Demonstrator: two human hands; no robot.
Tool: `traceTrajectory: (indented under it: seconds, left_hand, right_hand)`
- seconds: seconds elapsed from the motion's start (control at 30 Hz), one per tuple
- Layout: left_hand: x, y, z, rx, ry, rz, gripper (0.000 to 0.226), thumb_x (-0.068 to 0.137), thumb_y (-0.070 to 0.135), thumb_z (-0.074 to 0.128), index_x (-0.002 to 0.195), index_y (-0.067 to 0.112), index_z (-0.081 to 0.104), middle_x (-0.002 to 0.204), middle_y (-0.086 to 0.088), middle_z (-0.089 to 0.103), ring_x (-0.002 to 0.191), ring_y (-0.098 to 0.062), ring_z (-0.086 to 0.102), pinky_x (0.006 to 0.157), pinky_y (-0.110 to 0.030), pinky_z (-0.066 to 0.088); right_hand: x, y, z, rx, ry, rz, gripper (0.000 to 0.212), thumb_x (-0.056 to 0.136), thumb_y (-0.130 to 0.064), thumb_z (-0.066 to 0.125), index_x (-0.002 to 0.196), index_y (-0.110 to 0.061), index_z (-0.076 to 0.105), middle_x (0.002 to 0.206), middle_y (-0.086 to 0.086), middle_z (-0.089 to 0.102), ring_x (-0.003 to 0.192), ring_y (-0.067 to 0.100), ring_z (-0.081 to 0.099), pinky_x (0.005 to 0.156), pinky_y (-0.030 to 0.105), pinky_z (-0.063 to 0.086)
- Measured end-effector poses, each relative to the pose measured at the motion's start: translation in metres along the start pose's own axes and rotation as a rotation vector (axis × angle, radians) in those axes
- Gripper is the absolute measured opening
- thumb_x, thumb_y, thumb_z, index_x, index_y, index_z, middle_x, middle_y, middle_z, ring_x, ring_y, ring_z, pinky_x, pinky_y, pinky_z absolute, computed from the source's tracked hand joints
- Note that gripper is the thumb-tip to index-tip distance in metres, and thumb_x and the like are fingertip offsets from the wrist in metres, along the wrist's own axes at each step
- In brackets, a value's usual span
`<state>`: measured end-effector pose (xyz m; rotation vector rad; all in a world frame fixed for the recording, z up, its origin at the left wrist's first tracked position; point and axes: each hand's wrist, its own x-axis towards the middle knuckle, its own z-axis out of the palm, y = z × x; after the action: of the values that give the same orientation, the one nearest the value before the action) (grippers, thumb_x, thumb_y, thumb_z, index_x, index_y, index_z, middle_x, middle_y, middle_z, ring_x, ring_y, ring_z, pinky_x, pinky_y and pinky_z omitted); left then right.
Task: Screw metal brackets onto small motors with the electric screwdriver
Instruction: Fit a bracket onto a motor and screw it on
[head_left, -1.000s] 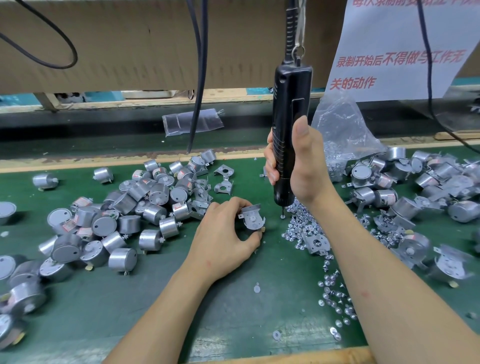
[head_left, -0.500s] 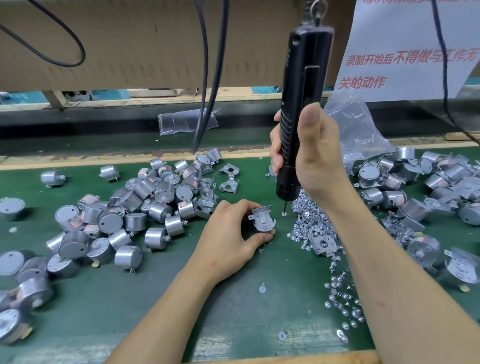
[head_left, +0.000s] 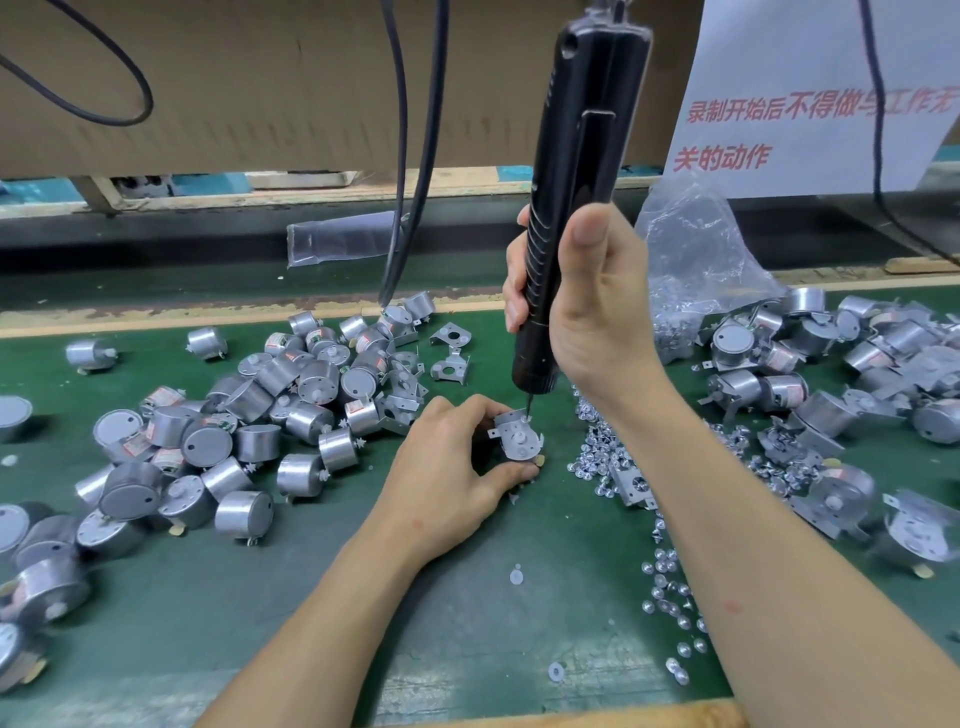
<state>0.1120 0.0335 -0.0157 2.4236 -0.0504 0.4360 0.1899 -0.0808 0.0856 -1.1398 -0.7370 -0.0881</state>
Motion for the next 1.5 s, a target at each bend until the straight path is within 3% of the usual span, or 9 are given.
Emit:
traceTrajectory:
  seconds: [0.23,0.4,0.53,0.77,0.97,1.13,1.5]
  left_hand:
    - [-0.001,0.001,-0.001,-0.005,-0.002,-0.014,0.041,0.073,0.048,0.081,0.107,0.034,0.063,0.084,0.020,0.049,0.094,0.006,0.045,0.075,-0.003,0.033]
    - [0.000,0.001,-0.001,0.003,-0.016,-0.008,0.041,0.074,0.050,0.079,0.107,0.033,0.062,0.086,0.017,0.052,0.088,0.000,0.044,0.074,-0.005,0.033]
    - [0.000,0.001,-0.001,0.003,-0.019,-0.005,0.041,0.075,0.050,0.079,0.109,0.033,0.062,0.086,0.016,0.052,0.089,-0.002,0.044,0.075,-0.006,0.034]
    - [-0.001,0.000,0.000,0.008,-0.014,0.000,0.040,0.075,0.051,0.078,0.108,0.034,0.062,0.085,0.017,0.052,0.088,-0.002,0.044,0.074,-0.007,0.034]
    - [-0.001,0.000,0.001,0.034,-0.013,0.005,0.040,0.077,0.051,0.076,0.109,0.032,0.061,0.087,0.017,0.055,0.090,-0.004,0.044,0.072,-0.009,0.034]
    - [-0.001,0.003,0.001,0.044,0.002,0.001,0.042,0.077,0.051,0.075,0.111,0.031,0.061,0.089,0.013,0.058,0.092,-0.006,0.046,0.074,-0.021,0.040]
    - [-0.004,0.007,0.003,0.077,0.019,0.003,0.039,0.079,0.052,0.073,0.108,0.029,0.059,0.088,0.019,0.054,0.092,-0.008,0.047,0.076,-0.030,0.046]
  right_hand:
    - [0.000,0.003,0.005,-0.001,0.015,0.003,0.082,0.073,-0.080,0.058,0.099,-0.002,0.049,0.060,-0.005,0.054,0.044,0.016,0.049,0.046,0.028,0.044]
    - [-0.002,0.004,0.005,-0.003,0.007,-0.001,0.092,0.074,-0.077,0.057,0.097,0.012,0.046,0.061,-0.002,0.052,0.044,0.017,0.048,0.045,0.029,0.044]
    - [-0.002,0.005,0.005,-0.003,0.006,-0.001,0.092,0.074,-0.076,0.056,0.098,0.012,0.047,0.062,0.003,0.051,0.045,0.018,0.048,0.045,0.030,0.044]
    - [-0.001,0.007,0.004,-0.016,0.012,0.024,0.079,0.073,-0.078,0.055,0.099,-0.003,0.049,0.061,0.000,0.053,0.045,0.017,0.049,0.047,0.031,0.045]
    - [0.000,0.010,0.006,-0.041,0.010,0.048,0.081,0.072,-0.082,0.055,0.094,-0.005,0.049,0.059,-0.003,0.053,0.044,0.016,0.048,0.045,0.028,0.043]
    - [-0.001,0.015,0.009,-0.060,-0.007,0.029,0.071,0.079,-0.079,0.054,0.085,-0.009,0.046,0.058,-0.004,0.051,0.043,0.016,0.048,0.044,0.026,0.042]
    - [-0.005,0.017,0.006,-0.160,0.114,-0.007,0.060,0.085,-0.078,0.049,0.084,-0.018,0.047,0.058,-0.005,0.053,0.045,0.016,0.051,0.048,0.028,0.044]
